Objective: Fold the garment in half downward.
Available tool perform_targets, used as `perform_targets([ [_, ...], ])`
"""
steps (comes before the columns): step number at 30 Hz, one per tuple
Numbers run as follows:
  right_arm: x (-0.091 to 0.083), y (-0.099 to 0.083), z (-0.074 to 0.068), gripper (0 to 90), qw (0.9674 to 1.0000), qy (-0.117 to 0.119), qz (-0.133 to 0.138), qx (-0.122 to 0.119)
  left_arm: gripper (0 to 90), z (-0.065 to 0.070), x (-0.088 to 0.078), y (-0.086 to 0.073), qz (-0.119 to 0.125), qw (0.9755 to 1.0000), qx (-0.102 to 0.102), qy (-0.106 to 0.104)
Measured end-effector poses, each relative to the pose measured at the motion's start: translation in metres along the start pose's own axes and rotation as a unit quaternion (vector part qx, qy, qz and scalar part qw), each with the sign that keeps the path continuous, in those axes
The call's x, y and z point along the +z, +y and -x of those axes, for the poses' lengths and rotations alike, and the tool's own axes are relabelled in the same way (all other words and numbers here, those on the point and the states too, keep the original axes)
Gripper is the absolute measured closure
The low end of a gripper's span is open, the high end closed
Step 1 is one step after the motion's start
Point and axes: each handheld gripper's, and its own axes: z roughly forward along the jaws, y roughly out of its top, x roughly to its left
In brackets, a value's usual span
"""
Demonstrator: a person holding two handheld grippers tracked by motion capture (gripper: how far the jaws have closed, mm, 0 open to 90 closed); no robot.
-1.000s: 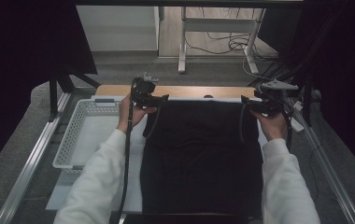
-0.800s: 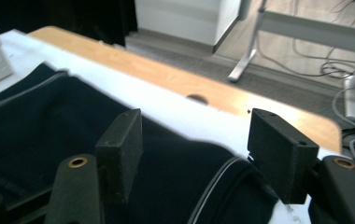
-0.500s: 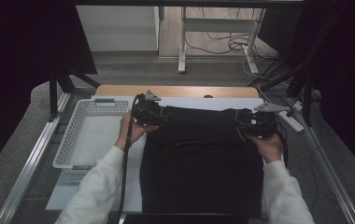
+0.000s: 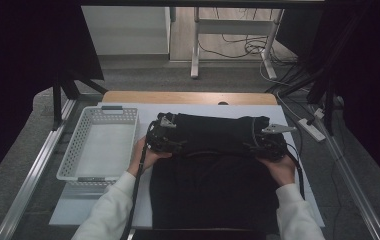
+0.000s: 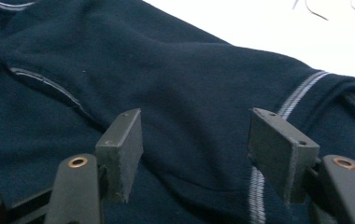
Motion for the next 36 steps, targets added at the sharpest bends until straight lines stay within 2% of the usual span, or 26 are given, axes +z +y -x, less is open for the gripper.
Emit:
perform_targets([
  [2,0.004,-0.003,-0.002,37.3,0.9999,0.007,0.008,0.005,26.8,0.0,0.002,-0.002,-0.003,1.0,-0.002,0.001],
  [5,0.008,-0.003,-0.005,37.3,0.9999,0.002,-0.005,-0.011,27.1,0.001,0.005,-0.004,-0.008,1.0,0.001,0.005],
  [7,0.01,-0.003,-0.004,37.6,0.9999,0.007,-0.007,-0.011,27.1,0.003,0.009,-0.007,-0.016,0.9998,0.006,0.007],
  [13,0.021,-0.007,-0.007,39.3,0.9994,0.009,-0.029,-0.018,28.6,0.006,0.016,-0.009,-0.03,0.9995,0.011,0.004],
  [14,0.026,-0.008,-0.011,39.6,0.9988,0.011,-0.038,-0.029,28.8,0.008,0.019,-0.01,-0.034,0.9993,0.014,0.004],
  [16,0.031,-0.01,-0.013,39.6,0.9981,0.014,-0.049,-0.035,29.0,0.008,0.023,-0.011,-0.042,0.999,0.016,0.002],
  [23,0.04,-0.017,-0.013,43.5,0.9956,0.015,-0.083,-0.041,31.3,0.012,0.037,-0.016,-0.066,0.9974,0.028,-0.007],
  [25,0.043,-0.019,-0.012,46.3,0.9955,0.014,-0.085,-0.039,36.2,0.012,0.038,-0.018,-0.068,0.9972,0.028,-0.011],
  [27,0.045,-0.02,-0.012,49.2,0.9949,0.013,-0.092,-0.041,45.0,0.011,0.038,-0.018,-0.069,0.9971,0.028,-0.013],
  [28,0.046,-0.022,-0.013,56.9,0.9942,0.008,-0.097,-0.046,51.3,0.01,0.039,-0.02,-0.07,0.9969,0.03,-0.016],
  [29,0.046,-0.022,-0.013,56.9,0.9942,0.008,-0.097,-0.046,55.8,0.01,0.039,-0.02,-0.07,0.9969,0.03,-0.016],
  [30,0.045,-0.022,-0.012,68.0,0.9945,0.006,-0.093,-0.047,62.1,0.009,0.04,-0.022,-0.069,0.9971,0.026,-0.021],
  [32,0.045,-0.023,-0.011,77.4,0.9947,0.007,-0.092,-0.047,69.1,0.008,0.039,-0.022,-0.068,0.9971,0.023,-0.022],
  [36,0.043,-0.023,-0.011,83.7,0.995,0.008,-0.086,-0.052,74.1,0.009,0.037,-0.021,-0.064,0.9975,0.027,-0.017],
])
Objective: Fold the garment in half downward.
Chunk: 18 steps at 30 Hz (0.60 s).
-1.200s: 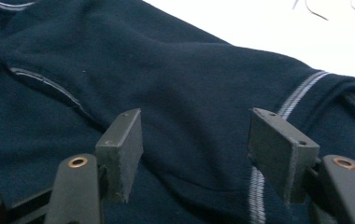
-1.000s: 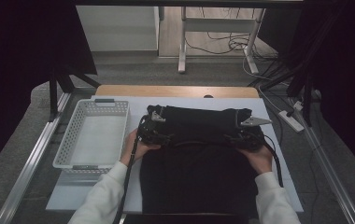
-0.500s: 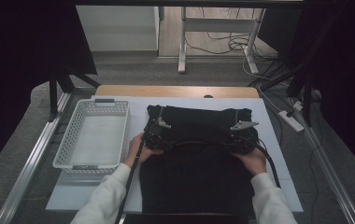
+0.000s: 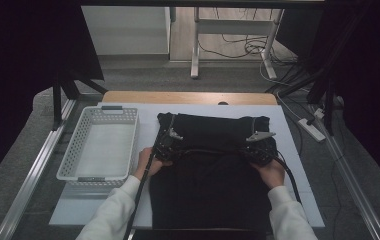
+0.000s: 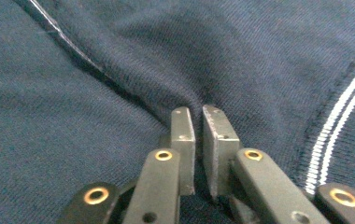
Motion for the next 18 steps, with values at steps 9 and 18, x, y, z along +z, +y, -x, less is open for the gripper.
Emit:
perform_targets([
  [9,-0.038,0.002,-0.004,84.3,0.9986,0.0,0.052,0.007,78.3,0.007,-0.025,-0.001,0.037,0.9992,-0.007,0.011],
  [18,-0.064,-0.002,-0.017,84.4,0.9973,-0.005,0.072,-0.009,79.8,0.022,-0.044,-0.01,0.054,0.9985,0.004,-0.003],
])
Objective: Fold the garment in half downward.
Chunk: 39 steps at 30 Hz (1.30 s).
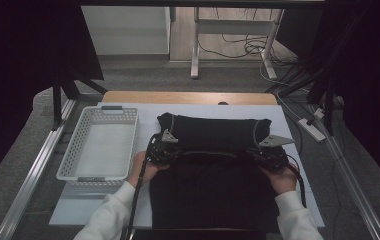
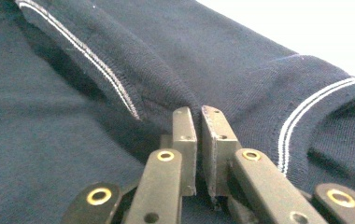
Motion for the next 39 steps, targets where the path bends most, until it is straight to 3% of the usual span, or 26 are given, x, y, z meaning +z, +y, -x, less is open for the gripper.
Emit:
perform_targets([
  [9,-0.021,-0.007,-0.011,84.4,0.9999,0.006,0.007,-0.007,79.9,0.017,-0.014,-0.006,0.01,0.9998,0.014,-0.009],
  [21,-0.042,-0.032,-0.043,84.3,0.9995,0.027,-0.007,-0.015,80.2,0.043,-0.03,-0.035,0.008,0.9996,0.015,-0.024],
  [24,-0.044,-0.037,-0.049,84.3,0.9993,0.031,-0.009,-0.016,80.3,0.043,-0.03,-0.037,0.009,0.9995,0.011,-0.027],
  [39,-0.036,-0.046,-0.047,84.3,0.9988,0.045,-0.018,-0.007,80.3,0.039,-0.027,-0.039,0.007,0.9995,0.007,-0.031],
])
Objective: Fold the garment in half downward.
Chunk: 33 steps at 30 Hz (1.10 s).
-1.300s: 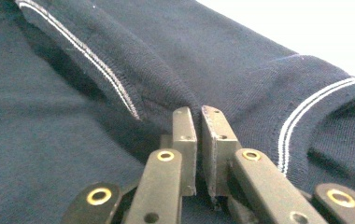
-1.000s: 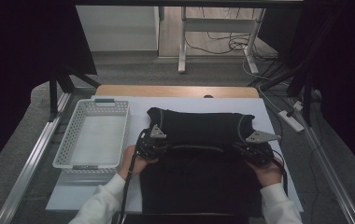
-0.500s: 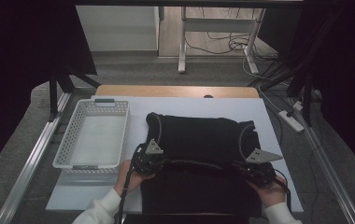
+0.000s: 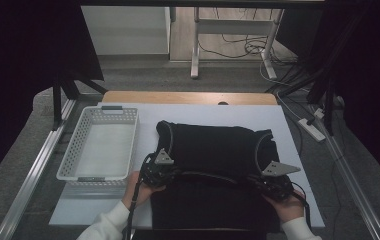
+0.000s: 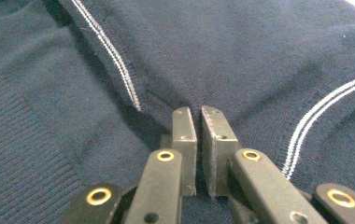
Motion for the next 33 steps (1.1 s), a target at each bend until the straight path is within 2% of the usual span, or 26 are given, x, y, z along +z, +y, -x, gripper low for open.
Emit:
perform_targets([
  [6,-0.005,0.0,-0.004,84.8,1.0,0.005,0.002,-0.002,80.7,0.002,-0.004,-0.002,0.003,1.0,0.0,0.0],
  [11,-0.02,-0.004,-0.014,84.8,0.9998,0.012,0.014,-0.004,80.7,0.013,-0.018,-0.01,0.015,0.9998,0.005,-0.009],
  [17,-0.029,-0.016,-0.03,84.8,0.9998,0.015,0.007,-0.006,80.6,0.027,-0.023,-0.02,0.011,0.9996,0.016,-0.018],
  [33,-0.021,-0.022,-0.03,84.8,0.9997,0.022,-0.007,-0.003,80.6,0.024,-0.015,-0.023,0.001,0.9996,0.009,-0.026],
])
